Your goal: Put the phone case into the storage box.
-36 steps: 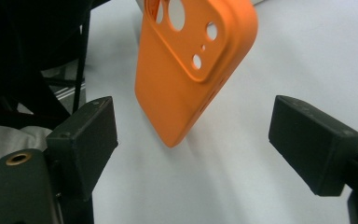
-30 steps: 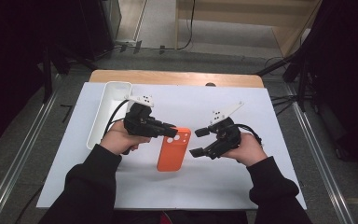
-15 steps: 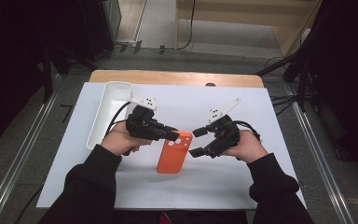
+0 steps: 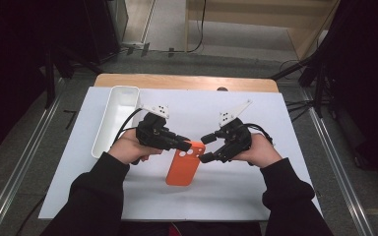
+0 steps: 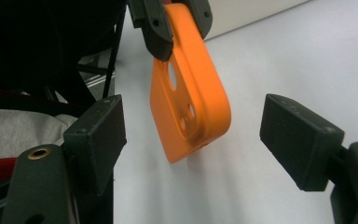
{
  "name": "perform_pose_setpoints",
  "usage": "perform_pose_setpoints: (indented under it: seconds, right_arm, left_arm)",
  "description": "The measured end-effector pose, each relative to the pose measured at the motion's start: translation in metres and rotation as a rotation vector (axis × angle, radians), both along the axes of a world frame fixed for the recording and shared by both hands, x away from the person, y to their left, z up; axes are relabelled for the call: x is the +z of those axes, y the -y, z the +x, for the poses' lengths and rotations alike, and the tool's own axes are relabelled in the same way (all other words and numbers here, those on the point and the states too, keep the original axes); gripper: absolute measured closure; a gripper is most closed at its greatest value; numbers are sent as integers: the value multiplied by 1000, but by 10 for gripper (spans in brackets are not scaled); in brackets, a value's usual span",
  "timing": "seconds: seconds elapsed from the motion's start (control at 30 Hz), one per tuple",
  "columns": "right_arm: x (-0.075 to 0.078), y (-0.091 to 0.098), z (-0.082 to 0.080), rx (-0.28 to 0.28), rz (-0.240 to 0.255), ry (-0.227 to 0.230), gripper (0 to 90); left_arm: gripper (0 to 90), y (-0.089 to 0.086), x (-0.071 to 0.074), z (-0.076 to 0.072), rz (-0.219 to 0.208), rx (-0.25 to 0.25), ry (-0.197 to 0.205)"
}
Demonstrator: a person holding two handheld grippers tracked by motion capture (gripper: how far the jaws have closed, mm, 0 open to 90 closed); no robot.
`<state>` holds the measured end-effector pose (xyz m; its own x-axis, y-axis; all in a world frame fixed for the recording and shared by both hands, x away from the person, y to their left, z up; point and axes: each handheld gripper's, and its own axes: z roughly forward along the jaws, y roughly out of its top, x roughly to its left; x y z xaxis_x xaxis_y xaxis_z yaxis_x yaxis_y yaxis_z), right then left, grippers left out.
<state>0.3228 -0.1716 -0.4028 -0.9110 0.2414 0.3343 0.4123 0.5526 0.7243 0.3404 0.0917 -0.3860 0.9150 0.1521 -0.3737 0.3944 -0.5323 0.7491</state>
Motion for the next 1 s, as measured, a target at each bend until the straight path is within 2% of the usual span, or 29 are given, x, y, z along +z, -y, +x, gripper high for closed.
perform_pose_setpoints:
  seconds: [0.17,0.27,0.5,0.7,0.8,1.0]
  right_arm:
    - [-1,-1,3,6,7,-1,230]
    - [-2,-1,5,4,14,-18,244]
    - [-3,-3,6,40,16,-19,374]
    - [-1,-4,7,46,27,-20,459]
    - [-1,-3,8,56,41,-19,556]
    - [-4,-3,10,71,48,-61,618]
  left_arm:
    - [760,2,0,-1,1,-16,-1]
    - [760,3,0,-1,2,-24,0]
    - [760,4,0,-1,-3,-34,-2]
    - [760,5,0,-1,-5,-38,-3]
    - [759,5,-1,-1,-6,-45,-7]
    - [759,6,-1,-2,-6,-63,-6]
